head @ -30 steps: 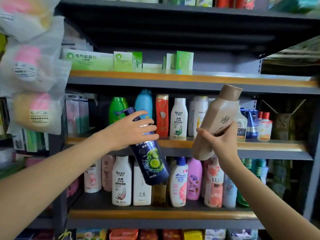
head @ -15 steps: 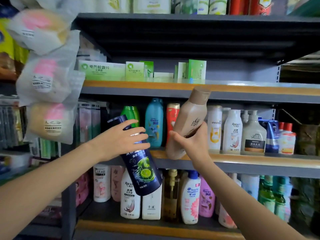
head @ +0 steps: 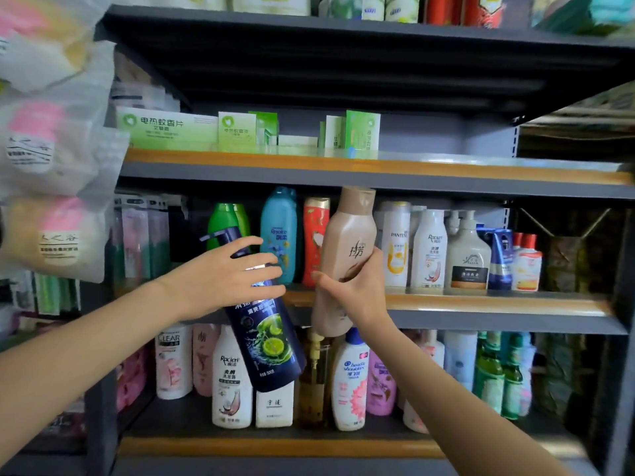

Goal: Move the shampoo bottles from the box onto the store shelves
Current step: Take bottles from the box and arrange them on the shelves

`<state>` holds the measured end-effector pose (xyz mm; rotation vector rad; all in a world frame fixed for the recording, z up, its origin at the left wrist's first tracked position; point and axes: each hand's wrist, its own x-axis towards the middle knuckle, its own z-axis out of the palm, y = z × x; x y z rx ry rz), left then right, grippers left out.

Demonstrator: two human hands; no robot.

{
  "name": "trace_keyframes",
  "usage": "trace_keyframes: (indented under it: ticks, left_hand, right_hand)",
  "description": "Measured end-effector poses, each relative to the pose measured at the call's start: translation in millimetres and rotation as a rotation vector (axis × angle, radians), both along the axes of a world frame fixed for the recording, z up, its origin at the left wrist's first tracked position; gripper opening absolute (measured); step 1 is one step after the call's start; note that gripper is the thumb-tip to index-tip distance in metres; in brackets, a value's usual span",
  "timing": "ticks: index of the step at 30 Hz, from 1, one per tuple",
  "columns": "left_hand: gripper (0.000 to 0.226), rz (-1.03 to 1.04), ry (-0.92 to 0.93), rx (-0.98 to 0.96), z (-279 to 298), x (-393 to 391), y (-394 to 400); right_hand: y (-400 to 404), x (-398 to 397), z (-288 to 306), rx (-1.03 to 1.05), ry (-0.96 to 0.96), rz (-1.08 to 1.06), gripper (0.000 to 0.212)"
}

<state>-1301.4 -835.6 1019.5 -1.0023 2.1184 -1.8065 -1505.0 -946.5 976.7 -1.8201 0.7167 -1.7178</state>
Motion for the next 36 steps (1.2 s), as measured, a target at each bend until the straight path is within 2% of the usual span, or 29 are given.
trace_keyframes:
  ticks: [11,18,23,27,31,36]
  left_hand:
    - [0.053,-0.031,0.031,0.005,4.6,-39.8,-23.6]
    - [0.052,-0.049,0.009,0.031,-14.4,-44.7,-26.3]
    - [0.049,-0.084,0.006,0.092,-41.3,-38.8,-22.4]
    - [0.071,-0.042,-0.051,0.136,-62.1,-25.5,-20.5]
    - [0.055,-0.09,-0.032,0.172,-73.7,-18.3,-15.9]
    - [0.059,-0.057,-0.032,0.133,-70.9,-7.6,-14.4]
  right_hand:
    - [-15.7,-84.9,16.6,-0.019,-0.074,-0.165,0.072]
    - [-11.6,-111.6,-9.7,0.05,-0.041,-0.162,0.067]
    - [4.8,-98.1,-65.5,0.139,0.107,-0.048,0.064]
    - [9.4,-75.0,-98.9,0.223,0.153,0.008,0.066]
    - [14.1,-53.2,-119.2,0.241,0.224,0.045,0.065]
    - [17.4,-30.7,-114.9,0.157,0.293,0.072,0.07]
